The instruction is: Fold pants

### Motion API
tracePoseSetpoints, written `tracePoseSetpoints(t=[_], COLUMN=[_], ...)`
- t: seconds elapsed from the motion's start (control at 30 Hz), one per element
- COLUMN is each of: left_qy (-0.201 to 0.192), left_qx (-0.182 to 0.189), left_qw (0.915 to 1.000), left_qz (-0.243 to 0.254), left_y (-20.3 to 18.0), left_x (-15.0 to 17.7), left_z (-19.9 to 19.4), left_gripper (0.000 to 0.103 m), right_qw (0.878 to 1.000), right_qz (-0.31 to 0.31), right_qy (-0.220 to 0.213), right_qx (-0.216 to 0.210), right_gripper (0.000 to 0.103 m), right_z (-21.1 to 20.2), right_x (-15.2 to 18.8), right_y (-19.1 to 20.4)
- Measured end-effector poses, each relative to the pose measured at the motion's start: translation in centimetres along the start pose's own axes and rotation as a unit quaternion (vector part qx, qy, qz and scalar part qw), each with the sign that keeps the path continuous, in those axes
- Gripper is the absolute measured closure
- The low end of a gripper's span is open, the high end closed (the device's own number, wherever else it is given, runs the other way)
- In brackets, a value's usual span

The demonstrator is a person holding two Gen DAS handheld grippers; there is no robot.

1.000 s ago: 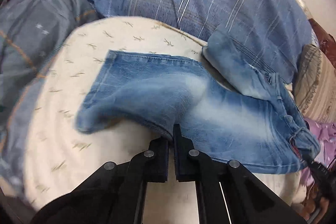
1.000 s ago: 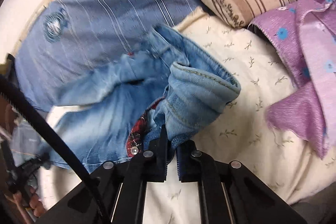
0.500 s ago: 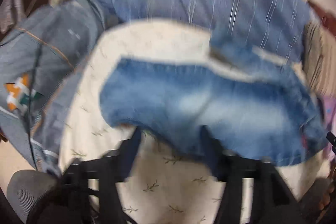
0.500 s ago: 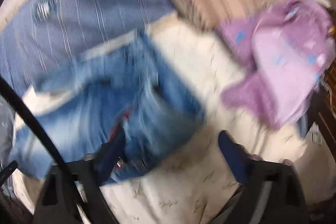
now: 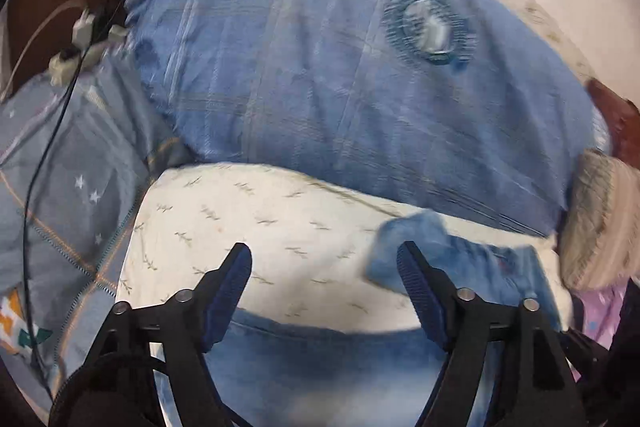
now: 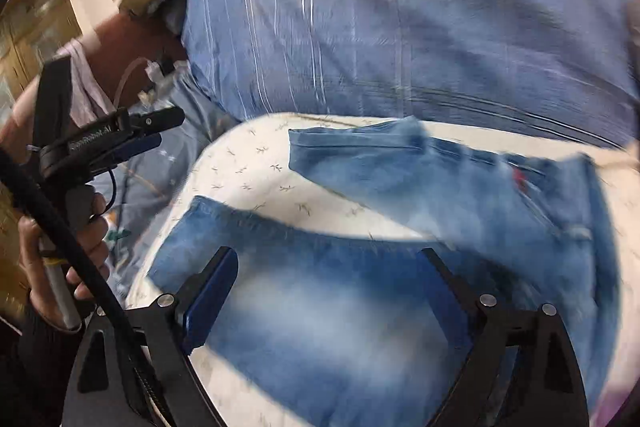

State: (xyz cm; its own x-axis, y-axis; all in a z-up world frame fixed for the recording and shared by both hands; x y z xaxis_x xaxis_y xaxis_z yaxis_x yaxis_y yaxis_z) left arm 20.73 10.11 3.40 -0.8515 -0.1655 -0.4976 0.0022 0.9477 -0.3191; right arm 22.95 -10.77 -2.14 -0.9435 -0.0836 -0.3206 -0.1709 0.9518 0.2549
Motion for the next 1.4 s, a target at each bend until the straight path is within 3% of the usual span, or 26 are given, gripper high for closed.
tracePoseSetpoints(t=[0.07, 0.13, 0.3, 0.33, 0.37, 0.4, 0.43, 0.47, 0.53, 0.6, 0.73, 0.77, 0.87, 0.9, 0.93, 0.97, 1.0, 1.03, 1.07, 1.2, 1.23, 1.27, 1.3, 1.37, 1.4], left_qy=[0.010, 0.047, 0.058, 0.061, 0.061, 0.060, 0.060, 0.062, 0.065, 0.064, 0.072, 0.073, 0.075, 0.070, 0.064, 0.059, 0.054, 0.049, 0.047, 0.049, 0.051, 0.052, 0.054, 0.051, 0.048], left_qx=[0.008, 0.005, -0.001, 0.003, 0.007, 0.010, 0.013, 0.015, 0.024, 0.036, 0.044, 0.047, 0.042, 0.036, 0.028, 0.020, 0.011, 0.004, 0.001, 0.002, 0.007, 0.006, 0.000, -0.009, -0.013], left_qw=[0.9989, 0.9950, 0.9915, 0.9914, 0.9915, 0.9917, 0.9920, 0.9924, 0.9935, 0.9943, 0.9953, 0.9953, 0.9960, 0.9967, 0.9974, 0.9979, 0.9983, 0.9986, 0.9987, 0.9983, 0.9982, 0.9981, 0.9981, 0.9983, 0.9983], left_qz=[-0.046, -0.088, -0.116, -0.116, -0.115, -0.113, -0.110, -0.105, -0.090, -0.078, -0.048, -0.044, -0.025, -0.020, -0.016, -0.015, -0.016, -0.019, -0.020, -0.031, -0.032, -0.031, -0.030, -0.028, -0.030], left_y=[2.8, 5.3, 7.5, 7.5, 7.1, 7.0, 6.7, 6.6, 5.8, 4.7, 2.9, 2.4, 1.5, 1.4, 1.4, 1.5, 1.7, 2.0, 2.0, 2.4, 2.5, 2.5, 2.6, 2.8, 3.0], left_x=[0.6, 0.6, -2.2, -2.3, -2.2, -2.4, -2.5, -2.5, -2.2, -1.6, -0.9, -0.7, -0.4, -0.4, -0.5, -0.5, -0.7, -0.8, -0.8, -0.7, -0.8, -0.7, -0.8, -0.9, -1.0], left_z=[1.9, 3.4, 4.3, 4.3, 4.0, 4.1, 4.2, 4.3, 4.3, 4.0, 4.6, 4.7, 4.9, 4.7, 4.6, 4.5, 4.3, 4.2, 4.2, 4.3, 4.2, 4.2, 4.1, 3.7, 3.5], left_gripper=[0.029, 0.032, 0.031, 0.031, 0.031, 0.031, 0.031, 0.031, 0.031, 0.031, 0.031, 0.031, 0.031, 0.031, 0.030, 0.030, 0.030, 0.030, 0.030, 0.031, 0.031, 0.031, 0.031, 0.031, 0.031], right_qw=[1.000, 0.999, 0.996, 0.994, 0.991, 0.985, 0.979, 0.978, 0.978, 0.980, 0.994, 0.993, 0.988, 0.990, 0.992, 0.993, 0.995, 0.996, 0.996, 0.994, 0.993, 0.990, 0.982, 0.965, 0.963], right_qz=[-0.014, -0.035, -0.058, -0.062, -0.063, -0.063, -0.057, -0.049, -0.040, -0.030, 0.031, 0.045, 0.077, 0.077, 0.077, 0.078, 0.080, 0.081, 0.079, 0.097, 0.090, 0.090, 0.109, 0.142, 0.154], right_qy=[0.020, 0.027, 0.033, 0.051, 0.072, 0.093, 0.118, 0.131, 0.124, 0.102, 0.047, 0.048, 0.107, 0.105, 0.096, 0.085, 0.063, 0.037, 0.025, 0.042, 0.063, 0.086, 0.119, 0.172, 0.165], right_qx=[0.008, 0.016, 0.066, 0.077, 0.096, 0.129, 0.156, 0.158, 0.164, 0.166, 0.097, 0.095, 0.079, 0.047, 0.030, 0.022, 0.018, 0.017, 0.020, 0.004, 0.034, 0.072, 0.101, 0.141, 0.145], right_gripper=[0.012, 0.012, 0.014, 0.017, 0.024, 0.058, 0.082, 0.082, 0.092, 0.092, 0.090, 0.086, 0.081, 0.073, 0.056, 0.046, 0.026, 0.014, 0.014, 0.018, 0.018, 0.023, 0.040, 0.086, 0.100], right_z=[2.5, 4.4, 9.7, 11.4, 12.5, 13.5, 14.1, 14.1, 12.1, 9.1, 3.3, 3.2, 6.0, 6.8, 6.8, 6.7, 6.0, 5.3, 4.9, 7.2, 8.8, 10.3, 12.3, 14.8, 14.7], right_x=[-2.7, -5.0, -11.4, -12.1, -12.3, -11.9, -11.1, -10.3, -8.4, -6.5, -2.2, -1.5, 0.4, 0.2, -0.3, -1.1, -2.4, -3.9, -5.1, -9.7, -11.0, -11.7, -11.8, -10.8, -10.2], right_y=[0.8, 2.1, 4.5, 4.7, 4.6, 4.3, 3.7, 3.4, 2.8, 2.1, -0.9, -1.8, -4.1, -3.8, -3.5, -3.2, -2.6, -2.1, -1.7, -0.5, -0.4, -0.8, -1.7, -3.2, -3.5])
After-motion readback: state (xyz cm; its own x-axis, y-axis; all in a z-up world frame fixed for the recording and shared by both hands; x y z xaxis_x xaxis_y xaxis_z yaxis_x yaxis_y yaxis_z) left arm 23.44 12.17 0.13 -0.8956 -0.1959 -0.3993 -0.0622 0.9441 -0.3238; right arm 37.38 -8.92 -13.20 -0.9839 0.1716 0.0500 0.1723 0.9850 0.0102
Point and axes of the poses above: each gripper's, at about its wrist camera, not at the fingertips, and z roughly the way its jaws point, y to its left, x to its underside, the point moved 6 cm from there along z, roughly the way its jaws point, and after that the axes turned 14 degrees about y, right-handed, at the moved point
